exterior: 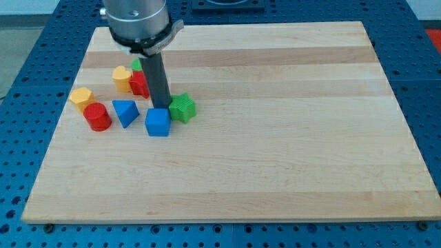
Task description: Push the green circle towards the bottom center
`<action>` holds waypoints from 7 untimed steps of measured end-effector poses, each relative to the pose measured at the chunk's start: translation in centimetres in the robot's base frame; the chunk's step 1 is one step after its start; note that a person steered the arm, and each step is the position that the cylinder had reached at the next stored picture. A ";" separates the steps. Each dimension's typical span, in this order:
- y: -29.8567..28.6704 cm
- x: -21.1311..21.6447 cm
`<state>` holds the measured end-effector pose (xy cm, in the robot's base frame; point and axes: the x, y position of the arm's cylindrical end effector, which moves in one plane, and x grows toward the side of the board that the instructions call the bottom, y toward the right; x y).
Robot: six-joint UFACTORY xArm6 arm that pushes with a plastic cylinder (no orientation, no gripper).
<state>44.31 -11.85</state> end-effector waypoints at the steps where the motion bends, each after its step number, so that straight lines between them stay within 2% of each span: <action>1: 0.7 0.9; 2: 6.2 -2.1; 4: 10.7 -15.4; 5: 10.5 -23.2; 6: 10.1 -25.1; 7: 7.1 -21.9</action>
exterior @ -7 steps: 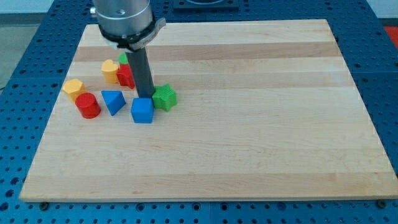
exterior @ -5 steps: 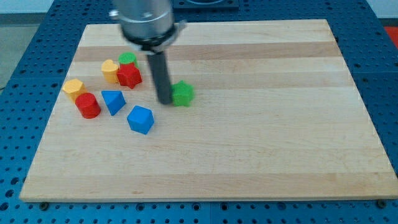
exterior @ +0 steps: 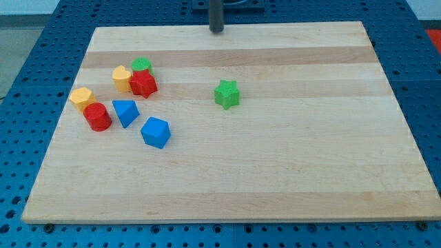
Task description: Push the green circle towards the bottom center
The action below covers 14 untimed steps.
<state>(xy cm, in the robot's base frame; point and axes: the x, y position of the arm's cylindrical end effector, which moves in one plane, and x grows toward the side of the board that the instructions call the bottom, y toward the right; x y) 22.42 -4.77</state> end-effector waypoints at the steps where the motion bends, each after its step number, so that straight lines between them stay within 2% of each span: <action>1: -5.4 1.5; 2: -11.7 3.8; 3: -12.5 12.7; 4: -12.5 18.7; 6: -12.5 24.0; 7: -9.7 25.1; 8: -10.4 23.8; 9: -9.7 17.6; 10: -9.1 13.1; 12: -7.7 6.6; 13: -7.8 7.3; 14: -4.0 16.3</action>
